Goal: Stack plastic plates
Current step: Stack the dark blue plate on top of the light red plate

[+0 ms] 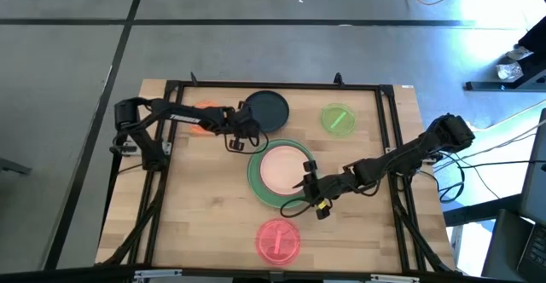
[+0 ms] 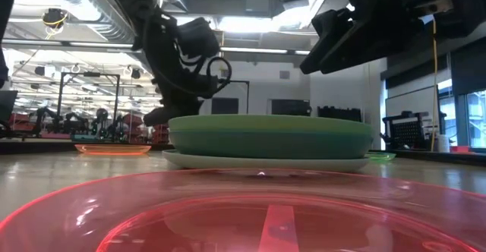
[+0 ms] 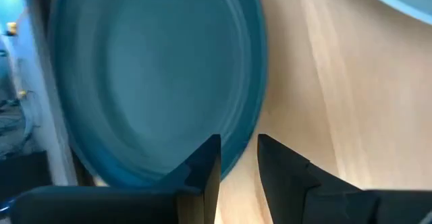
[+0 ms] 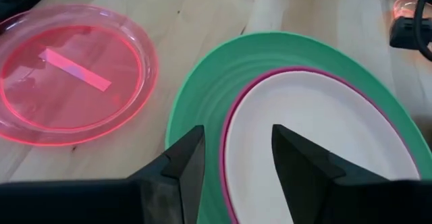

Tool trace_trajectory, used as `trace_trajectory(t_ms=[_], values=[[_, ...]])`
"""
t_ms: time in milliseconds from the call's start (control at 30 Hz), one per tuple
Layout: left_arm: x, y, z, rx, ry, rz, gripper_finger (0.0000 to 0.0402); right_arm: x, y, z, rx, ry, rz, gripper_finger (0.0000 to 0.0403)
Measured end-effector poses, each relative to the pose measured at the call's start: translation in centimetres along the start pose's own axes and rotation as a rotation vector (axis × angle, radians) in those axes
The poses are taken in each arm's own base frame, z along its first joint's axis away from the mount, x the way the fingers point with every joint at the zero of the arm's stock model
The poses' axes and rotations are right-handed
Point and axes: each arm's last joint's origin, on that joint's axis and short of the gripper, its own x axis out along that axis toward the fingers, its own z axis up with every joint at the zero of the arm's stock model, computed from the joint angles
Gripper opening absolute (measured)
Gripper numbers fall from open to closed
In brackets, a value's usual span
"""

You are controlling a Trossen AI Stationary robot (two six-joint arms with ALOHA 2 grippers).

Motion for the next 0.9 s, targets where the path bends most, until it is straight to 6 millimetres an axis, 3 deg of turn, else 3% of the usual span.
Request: trace_trajectory(t_ms=[333,733,900], values=[[0.8,1.3,-0.6,-0.081,-0.069,-0.044,0.0092,0.0,0.0,0.0,0.003,-0.002,-0.005,0.0161],[3.1,0.7,-1.1,-0.087,-0.018,-0.091,0.009,0.0,0.0,0.1,0.007,-0.01,-0.007,0.0161],[2.7,0.4,-0.7,-0.073,-0.023,-0.074,0.005,0.0,-0.1,0.0,0.001,-0.001,-0.027,0.0161]])
